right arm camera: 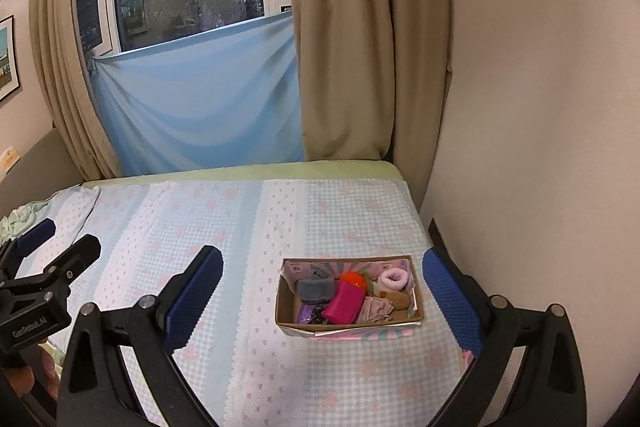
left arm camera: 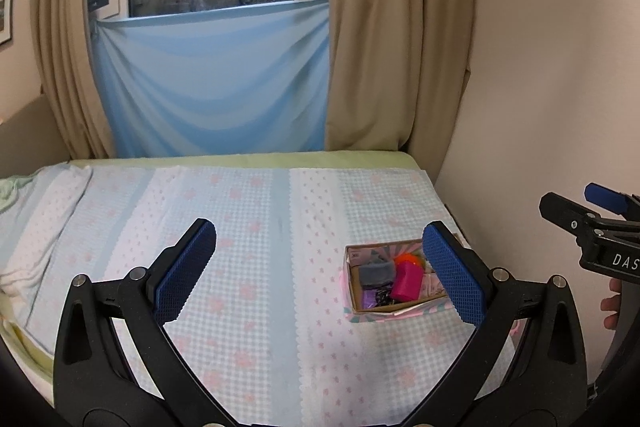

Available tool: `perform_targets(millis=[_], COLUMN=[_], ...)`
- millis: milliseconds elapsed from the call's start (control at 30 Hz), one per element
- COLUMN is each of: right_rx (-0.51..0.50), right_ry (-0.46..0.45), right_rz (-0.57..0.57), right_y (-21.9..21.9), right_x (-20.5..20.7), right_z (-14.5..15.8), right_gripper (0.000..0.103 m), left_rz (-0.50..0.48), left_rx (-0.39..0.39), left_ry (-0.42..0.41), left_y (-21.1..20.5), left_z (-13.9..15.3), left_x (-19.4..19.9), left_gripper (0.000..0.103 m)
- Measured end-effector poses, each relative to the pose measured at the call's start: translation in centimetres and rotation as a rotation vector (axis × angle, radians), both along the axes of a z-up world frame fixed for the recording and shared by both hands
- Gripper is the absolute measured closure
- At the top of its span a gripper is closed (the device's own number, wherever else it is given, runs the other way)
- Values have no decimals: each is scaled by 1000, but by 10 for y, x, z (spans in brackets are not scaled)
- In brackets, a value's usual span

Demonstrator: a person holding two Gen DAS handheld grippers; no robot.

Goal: Organize soft objects

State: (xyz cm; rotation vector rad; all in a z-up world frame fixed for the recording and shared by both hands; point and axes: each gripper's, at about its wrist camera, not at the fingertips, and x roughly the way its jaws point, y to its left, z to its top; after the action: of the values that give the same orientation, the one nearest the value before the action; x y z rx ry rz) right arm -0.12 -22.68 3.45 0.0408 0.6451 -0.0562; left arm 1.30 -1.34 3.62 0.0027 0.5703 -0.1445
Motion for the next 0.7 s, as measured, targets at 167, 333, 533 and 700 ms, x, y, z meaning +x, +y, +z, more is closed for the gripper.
perform_targets(millis=[167,333,533,700], right_rx=[-3,-2,-6,-8], right_ry=[-18,-28,-34,-34], right_rz=[-4,-6,-4,-3], right_y=[1,0,0,0], right_x=[-8,-10,-10,-11], right_z=[5,7,8,9], right_gripper=[3,3,3,3], left_rz=[0,5,7,7], left_rx=[0,-7,-4,-6], left_ry=[-10,-12,-14,-10], left_y=[-1,0,0,-1], left_z=[2,3,4,5], left_x=[-9,-10,-10,-10], left_gripper=[0,0,0,0])
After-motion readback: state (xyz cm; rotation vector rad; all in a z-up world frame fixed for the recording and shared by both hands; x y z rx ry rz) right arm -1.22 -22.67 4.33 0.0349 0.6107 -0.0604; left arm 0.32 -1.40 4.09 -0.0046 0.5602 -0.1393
